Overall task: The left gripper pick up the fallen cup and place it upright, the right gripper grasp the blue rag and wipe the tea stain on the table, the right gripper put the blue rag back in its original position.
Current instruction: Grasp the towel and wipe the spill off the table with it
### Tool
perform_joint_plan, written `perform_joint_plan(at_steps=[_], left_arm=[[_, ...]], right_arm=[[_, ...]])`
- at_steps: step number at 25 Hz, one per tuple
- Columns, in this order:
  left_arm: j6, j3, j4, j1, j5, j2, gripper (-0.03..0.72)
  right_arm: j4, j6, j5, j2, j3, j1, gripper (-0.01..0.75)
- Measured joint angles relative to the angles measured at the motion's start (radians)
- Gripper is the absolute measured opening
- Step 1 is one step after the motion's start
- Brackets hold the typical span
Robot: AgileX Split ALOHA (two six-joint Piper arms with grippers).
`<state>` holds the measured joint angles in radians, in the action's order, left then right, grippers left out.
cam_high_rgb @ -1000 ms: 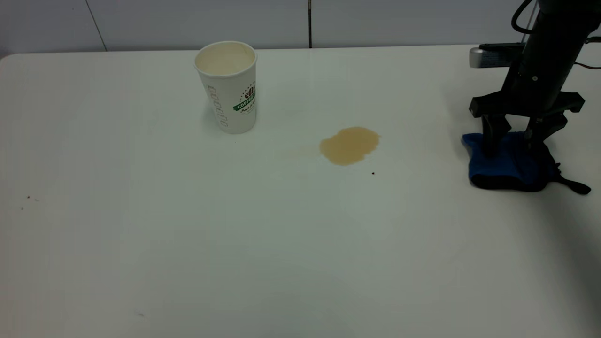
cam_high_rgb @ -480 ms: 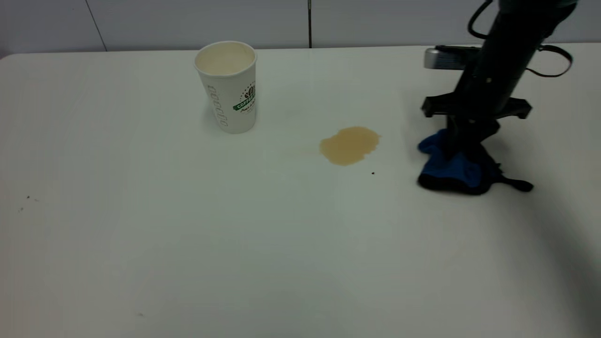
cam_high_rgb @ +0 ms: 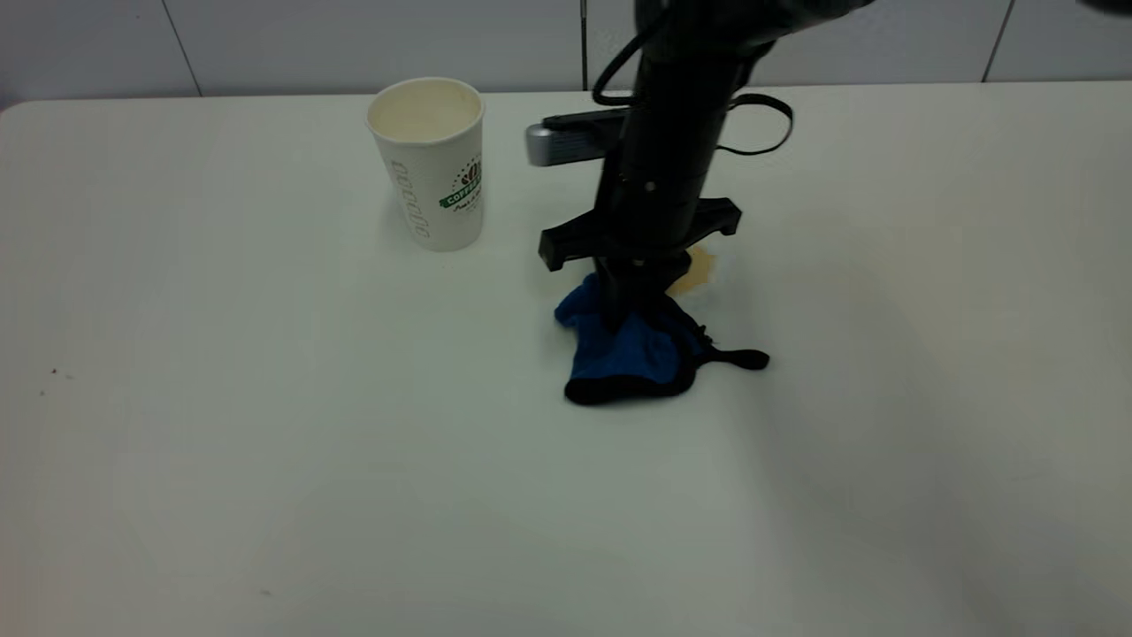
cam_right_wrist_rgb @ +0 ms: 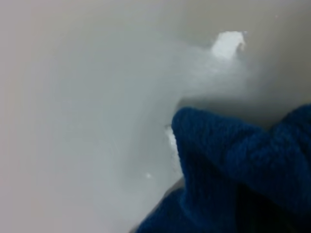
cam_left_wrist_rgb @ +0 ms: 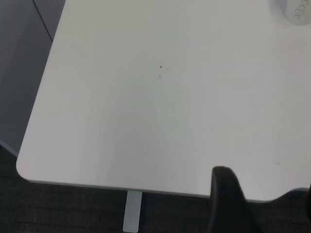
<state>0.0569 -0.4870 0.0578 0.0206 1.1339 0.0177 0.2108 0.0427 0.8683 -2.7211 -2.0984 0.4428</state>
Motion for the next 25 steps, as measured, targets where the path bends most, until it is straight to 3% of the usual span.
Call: perform_joint_plan(at_steps=[10,14,19,22,25], left_arm=[[0.0,0.0,0.0,0.0,0.0,0.0,0.427],[0.0,0.0,0.0,0.0,0.0,0.0,0.427],[0.0,0.0,0.0,0.0,0.0,0.0,0.427],[0.0,0.0,0.0,0.0,0.0,0.0,0.427],[0.0,0.0,0.0,0.0,0.0,0.0,0.427]], right_arm=[[-0.048,-0.079,0.089,-0.181,-0.39,-0.047,0.098],[-0.1,-0.127,0.12,-0.188,-0.423,-0.14,0.098],[-0.119,-0.156,0.295,-0.19,-0.425,-0.256,0.098],[-0.118,-0.153,0.329,-0.194,-0.426,-0.258,0.098],[-0.052,-0.124,0.335,-0.196,-0.427,-0.215,0.098]])
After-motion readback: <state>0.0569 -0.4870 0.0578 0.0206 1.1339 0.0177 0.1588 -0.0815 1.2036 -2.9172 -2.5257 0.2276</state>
